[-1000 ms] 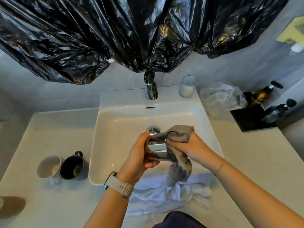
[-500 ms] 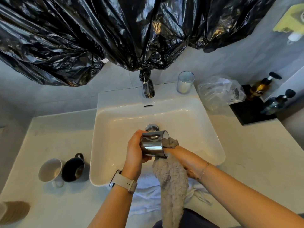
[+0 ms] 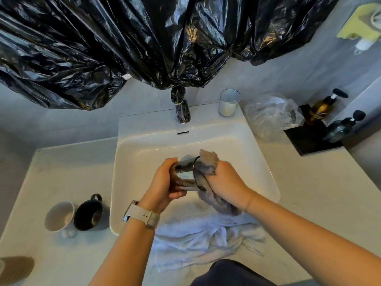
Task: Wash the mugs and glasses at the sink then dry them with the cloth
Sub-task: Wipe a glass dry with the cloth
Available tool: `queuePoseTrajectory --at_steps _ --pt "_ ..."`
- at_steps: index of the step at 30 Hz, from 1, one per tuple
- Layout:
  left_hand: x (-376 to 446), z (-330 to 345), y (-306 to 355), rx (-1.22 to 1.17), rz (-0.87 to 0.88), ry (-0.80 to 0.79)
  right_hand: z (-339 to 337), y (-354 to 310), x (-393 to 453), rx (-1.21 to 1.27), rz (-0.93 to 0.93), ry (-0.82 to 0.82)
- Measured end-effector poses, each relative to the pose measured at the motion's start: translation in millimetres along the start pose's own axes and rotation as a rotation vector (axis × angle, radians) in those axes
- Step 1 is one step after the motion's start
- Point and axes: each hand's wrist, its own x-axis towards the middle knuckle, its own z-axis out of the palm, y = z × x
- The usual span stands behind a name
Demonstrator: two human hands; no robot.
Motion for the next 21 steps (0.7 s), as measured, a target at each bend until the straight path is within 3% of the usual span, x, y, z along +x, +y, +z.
queuePoseTrajectory --at_steps 3,4,6,10,13,16,18,21 --pt "1.8 4.9 -13.4 0.173 0.332 0.225 14.4 4.9 -7.6 0.743 0.496 -0.207" --pt "2.6 4.8 -15.9 0.248 0.438 0.234 15.7 6.1 -11.1 0.879 0.635 -0.246" --pt "2.8 2.9 -17.8 0.332 0.531 0.193 14.0 15.8 -13.5 0.956 0.731 -0.218" --pt "3.8 -0.1 -11.6 0.362 0.442 0.165 2.6 1.9 -5.2 0.706 0.578 -0.300" --pt "3.8 -2.3 -1.1 0.384 0.150 0.065 -1.1 8.2 6.4 0.017 0.110 -0.158" --pt "1.2 -8.3 9.4 0.356 -0.180 -0.096 -2.2 20.3 6.6 -0.433 -0.164 0.000" --pt "3.7 -9.5 10.4 0.308 -0.177 -0.112 2.4 24.3 4.7 -0.402 -0.131 0.020" --pt "8.7 -7.3 1.3 0.067 -0.065 -0.085 7.6 16.6 12.2 -0.066 0.115 0.021"
